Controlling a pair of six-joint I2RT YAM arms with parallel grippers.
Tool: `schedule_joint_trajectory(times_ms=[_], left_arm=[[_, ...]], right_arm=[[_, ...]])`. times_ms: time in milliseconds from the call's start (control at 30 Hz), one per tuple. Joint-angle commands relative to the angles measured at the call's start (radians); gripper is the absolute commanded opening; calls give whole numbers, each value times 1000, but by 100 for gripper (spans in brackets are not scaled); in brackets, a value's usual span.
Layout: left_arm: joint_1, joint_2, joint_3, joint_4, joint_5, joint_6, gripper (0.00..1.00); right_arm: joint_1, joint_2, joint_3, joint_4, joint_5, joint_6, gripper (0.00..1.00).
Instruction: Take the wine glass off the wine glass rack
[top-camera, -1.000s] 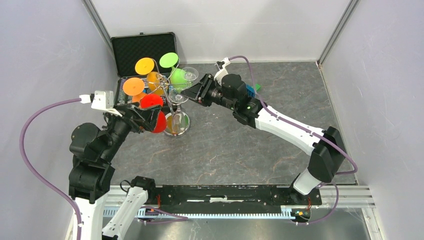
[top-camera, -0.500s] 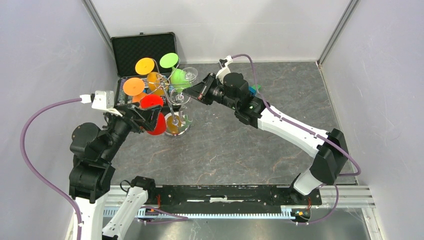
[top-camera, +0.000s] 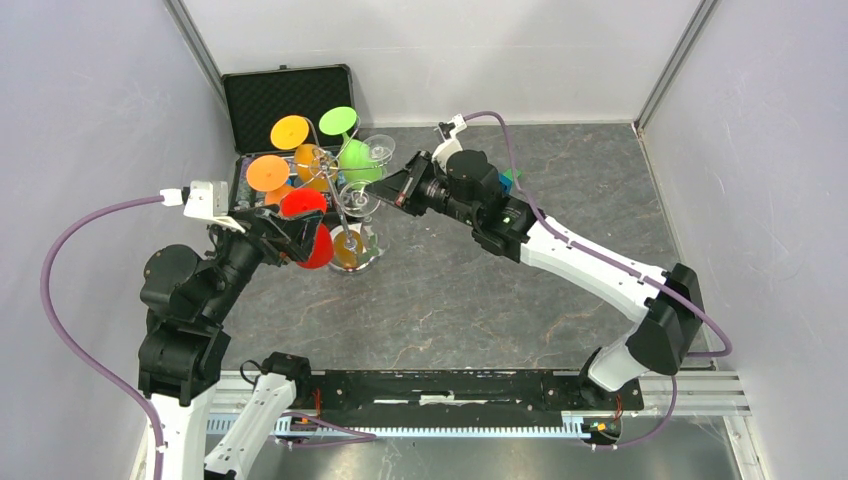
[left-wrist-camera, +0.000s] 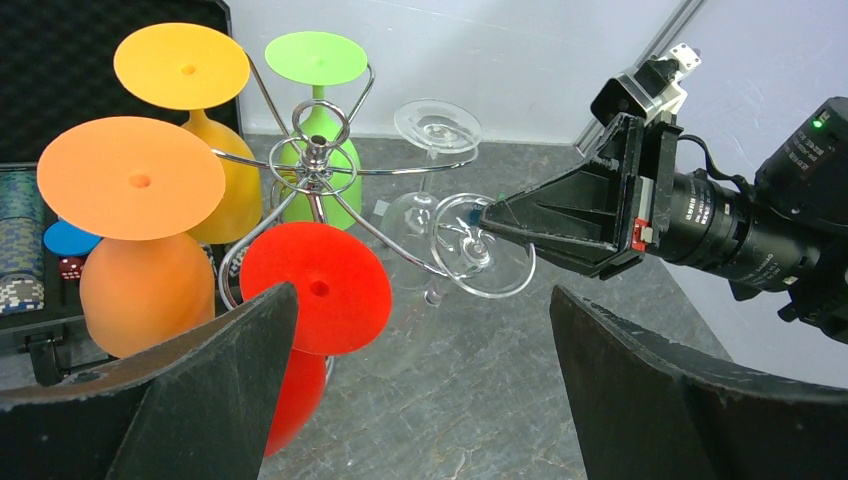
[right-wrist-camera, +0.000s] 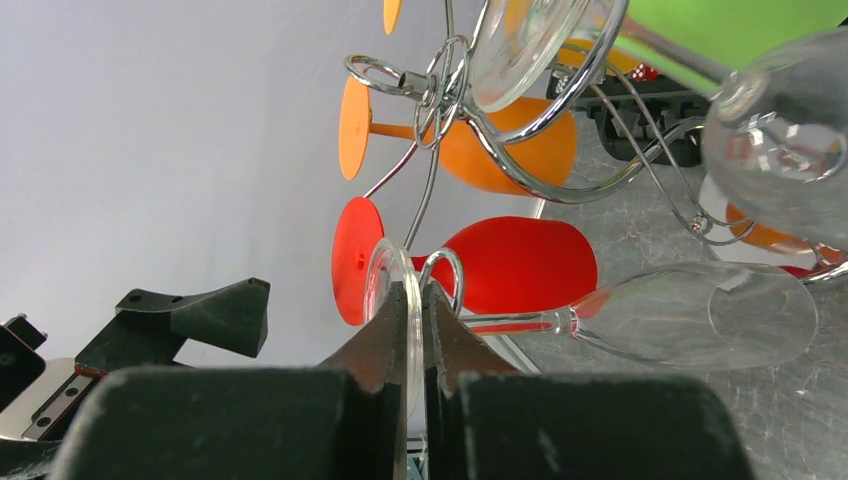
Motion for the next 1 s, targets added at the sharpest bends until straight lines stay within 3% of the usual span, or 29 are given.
schedule_joint_trajectory(times_ms=[0,600,967], left_arm=[[-1,10,3,35,5,23,100],[-1,5,1,30,1,27,100],[-1,0,5,26,-3,20,100]], right_arm=[[29,-40,43,17,13,-9,0],[48,98,182,38,19,7,0],[18,91,156,98,134,6,0]])
